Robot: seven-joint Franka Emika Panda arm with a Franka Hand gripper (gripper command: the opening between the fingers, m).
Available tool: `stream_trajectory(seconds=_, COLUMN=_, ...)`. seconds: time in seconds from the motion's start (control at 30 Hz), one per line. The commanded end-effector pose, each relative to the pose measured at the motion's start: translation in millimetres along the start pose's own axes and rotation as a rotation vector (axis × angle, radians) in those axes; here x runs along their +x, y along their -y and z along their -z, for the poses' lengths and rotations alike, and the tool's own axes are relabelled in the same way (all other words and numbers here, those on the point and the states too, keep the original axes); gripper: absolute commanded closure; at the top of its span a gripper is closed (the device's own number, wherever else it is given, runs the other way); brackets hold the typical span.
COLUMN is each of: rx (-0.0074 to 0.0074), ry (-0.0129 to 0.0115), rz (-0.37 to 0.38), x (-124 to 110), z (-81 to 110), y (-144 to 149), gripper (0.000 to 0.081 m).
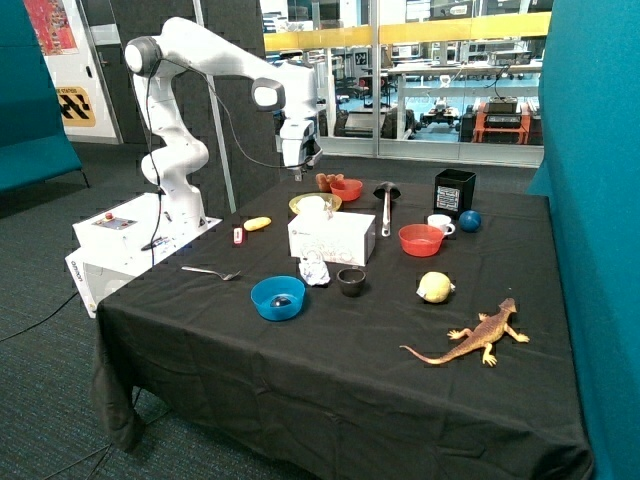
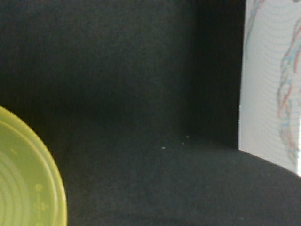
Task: Dry the plate
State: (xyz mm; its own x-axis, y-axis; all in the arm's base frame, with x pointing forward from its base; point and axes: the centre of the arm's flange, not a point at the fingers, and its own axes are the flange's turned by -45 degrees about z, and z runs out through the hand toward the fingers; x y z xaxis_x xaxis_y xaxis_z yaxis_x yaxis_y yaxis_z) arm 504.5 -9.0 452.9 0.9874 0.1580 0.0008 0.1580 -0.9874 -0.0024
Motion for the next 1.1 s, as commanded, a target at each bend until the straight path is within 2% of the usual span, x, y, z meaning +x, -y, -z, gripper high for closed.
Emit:
stream_trajectory(seconds=0.0, rx=-0.0024, ry=0.0007, rz=-0.069, x=0.8, z=-0.1, y=-25.9, gripper=0.0199)
stream_trajectory(seconds=0.13, rx=-0.0024, ry=0.0006, rz=-0.136, x=2.9, z=-1.2, y=-46.2, gripper=0.0187)
stream_trajectory(seconds=0.3, rx=-0.0024, ry=0.0006, rz=-0.164, x=7.6, z=0.2, y=-65.1, gripper=0.019)
stream_trajectory(seconds=0.6, rx=-0.0024, ry=0.0006, rz=-0.169, x=19.3, z=-3.1, y=-84.3, gripper=0.0171)
stream_trajectory(seconds=1.07, rx=-0.0024, ry=0.0006, rz=-0.177, x=36.6, z=-33.6, y=-93.9, gripper=0.0139)
